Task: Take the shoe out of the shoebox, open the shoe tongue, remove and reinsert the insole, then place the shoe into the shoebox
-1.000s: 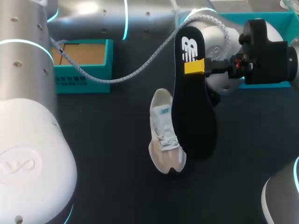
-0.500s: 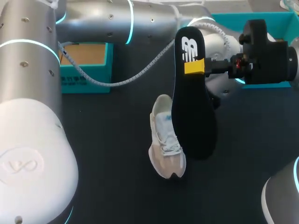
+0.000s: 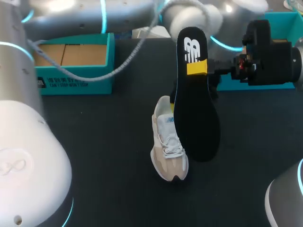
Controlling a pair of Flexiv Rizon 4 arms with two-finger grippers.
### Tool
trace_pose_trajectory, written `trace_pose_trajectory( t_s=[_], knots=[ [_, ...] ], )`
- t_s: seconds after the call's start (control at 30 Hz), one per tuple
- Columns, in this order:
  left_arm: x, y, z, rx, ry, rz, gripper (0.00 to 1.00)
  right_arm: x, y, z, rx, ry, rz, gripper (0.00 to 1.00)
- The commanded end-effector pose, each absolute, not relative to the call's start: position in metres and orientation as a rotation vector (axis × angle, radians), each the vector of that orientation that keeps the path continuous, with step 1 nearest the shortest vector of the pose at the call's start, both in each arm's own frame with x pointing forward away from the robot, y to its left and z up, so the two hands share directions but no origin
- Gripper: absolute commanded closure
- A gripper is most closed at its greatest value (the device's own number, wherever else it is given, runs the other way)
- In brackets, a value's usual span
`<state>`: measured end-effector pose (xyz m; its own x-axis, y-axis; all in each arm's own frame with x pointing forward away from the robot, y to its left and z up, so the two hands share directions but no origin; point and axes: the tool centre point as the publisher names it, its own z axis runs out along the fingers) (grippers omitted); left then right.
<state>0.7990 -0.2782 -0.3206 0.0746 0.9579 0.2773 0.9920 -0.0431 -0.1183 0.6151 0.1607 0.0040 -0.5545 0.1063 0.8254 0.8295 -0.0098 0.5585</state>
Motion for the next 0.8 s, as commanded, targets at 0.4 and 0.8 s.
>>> trace_pose_trajectory(
  t_s=[0.4,0.8],
  knots=[
    [0.846,-0.247,-0.253,-2.486,-2.279,0.479,0.0,0.618,0.162,0.002,-0.995,-1.684,-1.594,1.0],
    [0.844,-0.249,-0.201,-2.749,-2.253,0.699,0.0,0.675,0.101,-0.018,-1.364,-1.486,-1.507,1.0]
  ],
)
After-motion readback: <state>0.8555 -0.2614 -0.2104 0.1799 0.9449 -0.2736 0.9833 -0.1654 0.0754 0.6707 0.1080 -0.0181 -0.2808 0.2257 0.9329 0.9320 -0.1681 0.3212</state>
